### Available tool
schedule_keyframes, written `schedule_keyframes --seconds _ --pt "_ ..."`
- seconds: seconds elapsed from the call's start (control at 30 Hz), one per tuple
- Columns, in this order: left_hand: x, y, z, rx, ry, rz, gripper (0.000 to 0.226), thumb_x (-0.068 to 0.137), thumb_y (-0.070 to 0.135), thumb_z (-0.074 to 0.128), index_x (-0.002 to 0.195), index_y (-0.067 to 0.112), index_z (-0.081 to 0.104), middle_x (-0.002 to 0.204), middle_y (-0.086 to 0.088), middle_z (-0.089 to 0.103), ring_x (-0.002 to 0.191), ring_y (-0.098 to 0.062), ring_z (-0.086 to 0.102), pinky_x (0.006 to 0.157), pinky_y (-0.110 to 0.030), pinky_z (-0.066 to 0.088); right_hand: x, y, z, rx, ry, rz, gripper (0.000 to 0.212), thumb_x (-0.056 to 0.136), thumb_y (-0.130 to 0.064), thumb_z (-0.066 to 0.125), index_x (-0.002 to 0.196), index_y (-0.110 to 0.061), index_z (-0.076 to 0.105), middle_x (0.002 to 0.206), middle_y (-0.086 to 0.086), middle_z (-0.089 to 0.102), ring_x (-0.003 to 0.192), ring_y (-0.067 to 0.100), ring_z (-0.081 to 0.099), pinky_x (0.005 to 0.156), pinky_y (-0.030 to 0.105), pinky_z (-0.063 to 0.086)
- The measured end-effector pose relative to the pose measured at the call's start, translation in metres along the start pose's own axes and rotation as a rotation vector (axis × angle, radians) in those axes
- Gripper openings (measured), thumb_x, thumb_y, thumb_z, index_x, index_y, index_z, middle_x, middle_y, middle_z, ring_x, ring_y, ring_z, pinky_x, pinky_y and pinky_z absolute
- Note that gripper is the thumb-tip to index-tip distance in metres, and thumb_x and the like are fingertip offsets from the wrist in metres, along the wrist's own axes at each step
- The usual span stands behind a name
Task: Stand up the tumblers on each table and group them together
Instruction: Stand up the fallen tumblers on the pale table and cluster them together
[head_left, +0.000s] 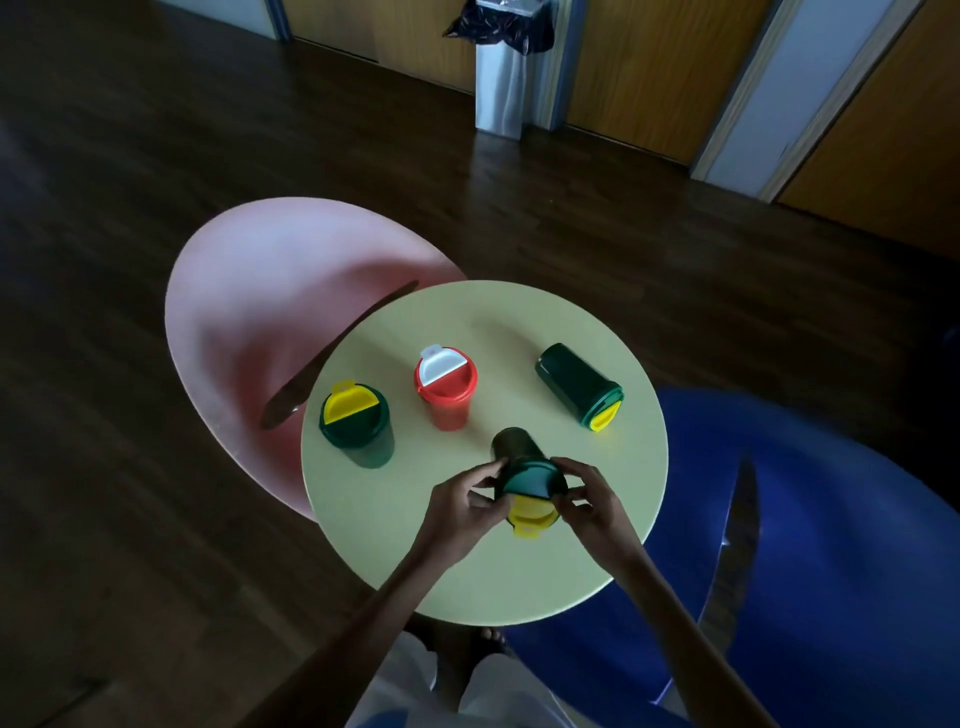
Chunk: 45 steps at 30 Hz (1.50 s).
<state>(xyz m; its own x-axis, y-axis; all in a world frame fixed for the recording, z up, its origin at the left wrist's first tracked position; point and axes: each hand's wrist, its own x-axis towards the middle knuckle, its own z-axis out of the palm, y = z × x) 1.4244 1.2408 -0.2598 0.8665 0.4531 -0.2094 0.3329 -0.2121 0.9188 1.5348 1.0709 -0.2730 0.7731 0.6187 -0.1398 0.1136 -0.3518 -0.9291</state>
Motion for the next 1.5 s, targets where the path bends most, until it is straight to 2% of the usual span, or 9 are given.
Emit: schedule_keyframes --seconds 0.17,0.3,0.47,0.67,0.9,1.07,1.27,1.4,1.5 --pt "0.014 0.018 -0.008 0.017 0.038 0.006 0.05 0.078 0.019 0.074 0.126 0.019 0.06 0.107 0.007 0.067 0.072 -0.005 0.071 0.075 -0.014 0.051 0.019 -0.014 -0.01 -0.023 -0.039 0.01 0.042 0.089 -0.008 0.061 0.125 -0.027 0.05 0.123 -0.002 0.054 0.082 -0.002 0.061 0.065 0.009 0.047" --pt "0.017 0.018 -0.008 -0.009 0.061 -0.035 0.046 0.077 0.025 0.074 0.122 0.024 0.063 0.102 0.011 0.068 0.07 -0.007 0.07 0.073 -0.018 0.052 0.022 -0.013 -0.01 -0.014 -0.058 0.069 0.043 0.082 -0.026 0.063 0.123 -0.03 0.049 0.121 -0.001 0.058 0.074 -0.002 0.06 0.062 0.013 0.047" --pt "0.019 0.012 -0.004 -0.053 0.042 -0.08 0.04 0.08 0.022 0.073 0.119 0.022 0.064 0.098 0.007 0.071 0.071 -0.001 0.067 0.067 -0.01 0.048 0.019 -0.002 -0.001 -0.02 -0.048 0.13 0.036 0.092 -0.017 0.06 0.123 -0.029 0.047 0.119 0.002 0.059 0.07 0.003 0.059 0.058 0.017 0.045" --pt "0.03 0.007 -0.005 -0.088 0.017 -0.098 0.045 0.08 0.038 0.068 0.122 0.024 0.062 0.099 0.005 0.071 0.083 -0.009 0.069 0.08 -0.029 0.057 0.02 -0.006 0.005 0.042 0.015 0.156 0.04 0.092 -0.016 0.058 0.13 -0.02 0.046 0.112 -0.007 0.056 0.074 0.008 0.06 0.057 0.014 0.046" --pt "0.042 0.006 -0.014 -0.048 -0.088 -0.1 0.041 0.087 0.034 0.065 0.127 0.025 0.057 0.103 0.008 0.067 0.086 -0.008 0.068 0.079 -0.024 0.055 0.021 -0.007 0.012 0.058 0.066 0.192 0.041 0.094 -0.019 0.056 0.134 -0.021 0.045 0.118 -0.003 0.058 0.081 0.009 0.064 0.058 0.012 0.046" --pt "0.055 0.014 -0.025 0.09 -0.133 0.02 0.037 0.088 0.026 0.065 0.123 0.014 0.058 0.109 -0.002 0.064 0.086 -0.012 0.065 0.067 -0.005 0.045 0.023 -0.009 0.01 0.049 0.151 0.243 0.038 0.092 -0.026 0.059 0.129 -0.027 0.05 0.118 -0.004 0.06 0.088 0.015 0.066 0.066 0.017 0.047" --pt "0.094 0.045 -0.039 0.225 -0.232 0.273 0.038 0.085 0.031 0.066 0.118 0.012 0.061 0.108 -0.003 0.065 0.093 -0.013 0.063 0.085 -0.029 0.052 0.028 -0.027 -0.009 0.068 0.332 0.249 0.024 0.086 -0.034 0.056 0.109 -0.035 0.056 0.104 -0.003 0.067 0.09 0.015 0.066 0.067 0.015 0.045" --pt "0.142 0.078 -0.037 0.307 -0.333 0.356 0.041 0.086 0.029 0.066 0.124 0.018 0.057 0.115 0.002 0.06 0.101 -0.01 0.057 0.087 -0.025 0.048 0.044 -0.037 -0.029 0.029 0.427 0.234 0.02 0.091 -0.019 0.06 0.11 -0.026 0.059 0.1 -0.006 0.065 0.092 0.01 0.062 0.074 0.02 0.048" --pt "0.188 0.087 -0.026 0.418 -0.424 0.38 0.048 0.082 0.027 0.07 0.127 0.02 0.055 0.121 0.001 0.059 0.104 -0.009 0.055 0.086 -0.019 0.041 0.064 -0.031 -0.043 -0.056 0.458 0.247 0.028 0.087 -0.02 0.065 0.114 -0.022 0.058 0.103 -0.007 0.064 0.099 0.009 0.06 0.08 0.025 0.048"
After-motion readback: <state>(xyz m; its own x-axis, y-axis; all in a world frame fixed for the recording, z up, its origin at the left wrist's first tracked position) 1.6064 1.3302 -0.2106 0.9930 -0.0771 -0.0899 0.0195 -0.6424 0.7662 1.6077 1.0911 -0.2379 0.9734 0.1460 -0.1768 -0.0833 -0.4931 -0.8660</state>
